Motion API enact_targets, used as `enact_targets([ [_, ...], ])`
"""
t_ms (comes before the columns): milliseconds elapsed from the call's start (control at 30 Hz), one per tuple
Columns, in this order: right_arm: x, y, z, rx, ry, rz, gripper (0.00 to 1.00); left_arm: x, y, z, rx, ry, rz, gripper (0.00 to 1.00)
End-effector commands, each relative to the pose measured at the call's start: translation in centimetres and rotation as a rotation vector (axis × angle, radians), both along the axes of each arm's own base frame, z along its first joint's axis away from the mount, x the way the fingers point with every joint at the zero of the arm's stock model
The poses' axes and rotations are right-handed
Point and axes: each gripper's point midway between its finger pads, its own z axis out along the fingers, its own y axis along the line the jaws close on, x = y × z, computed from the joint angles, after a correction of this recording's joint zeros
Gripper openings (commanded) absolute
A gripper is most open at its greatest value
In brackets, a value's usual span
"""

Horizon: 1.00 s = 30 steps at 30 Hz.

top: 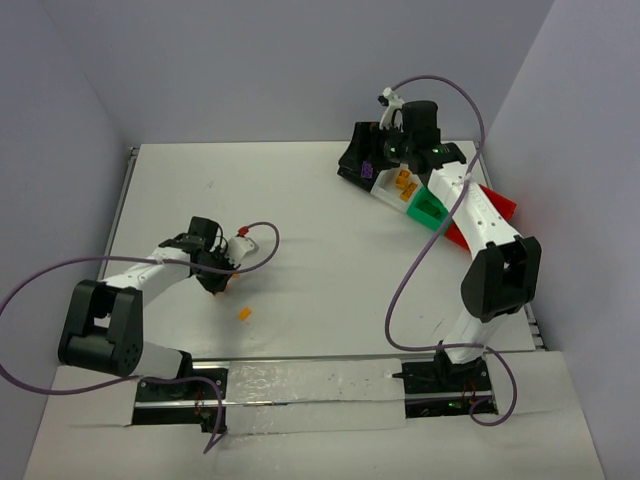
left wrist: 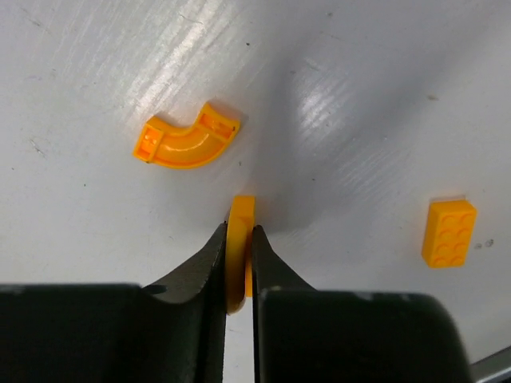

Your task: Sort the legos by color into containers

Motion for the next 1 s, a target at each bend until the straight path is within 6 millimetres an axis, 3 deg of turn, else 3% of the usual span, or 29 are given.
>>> enact_targets([
  [0,-2.4,1.1,3.0,0.089,-0.06,0.093,1.0,0.5,-1.0,3.1,-0.07,-0.039,0.015,0.04],
  [67,-3.9,1.9,2.7,0.114,-0.063,0.154,1.0,1.3,-2.4,5.6,-0.162,-0.057,0.038,0.0],
  [133,-5.7,2.8,2.0,0.126,-0.065,0.221,1.0,2.3,-4.5,9.4,-0.308,-0.074,0.077,0.0],
  [300,-9.5,5.9,1.6,0.091,-0.099,0.373,1.0,2.8,-10.3,20.4,-0.769,-0.101,0.133,0.0],
  [367,-10.7,7.0,2.1,0.043,-0.15,0.418,1.0,2.7,-11.5,22.8,-0.907,-0.04,0.242,0.0],
  [500,-13.4,9.4,4.2,-0.117,-0.333,0.532,1.0,3.2,-12.7,25.1,-1.064,0.064,0.4,0.0],
  [600,-15.3,10.9,4.4,-0.202,-0.397,0.614,1.0,3.5,-13.1,26.3,-1.125,0.114,0.472,0.0],
  [967,-18.8,15.3,4.3,-0.325,-0.489,0.808,1.0,1.4,-14.6,28.5,-1.26,0.289,0.435,0.0],
])
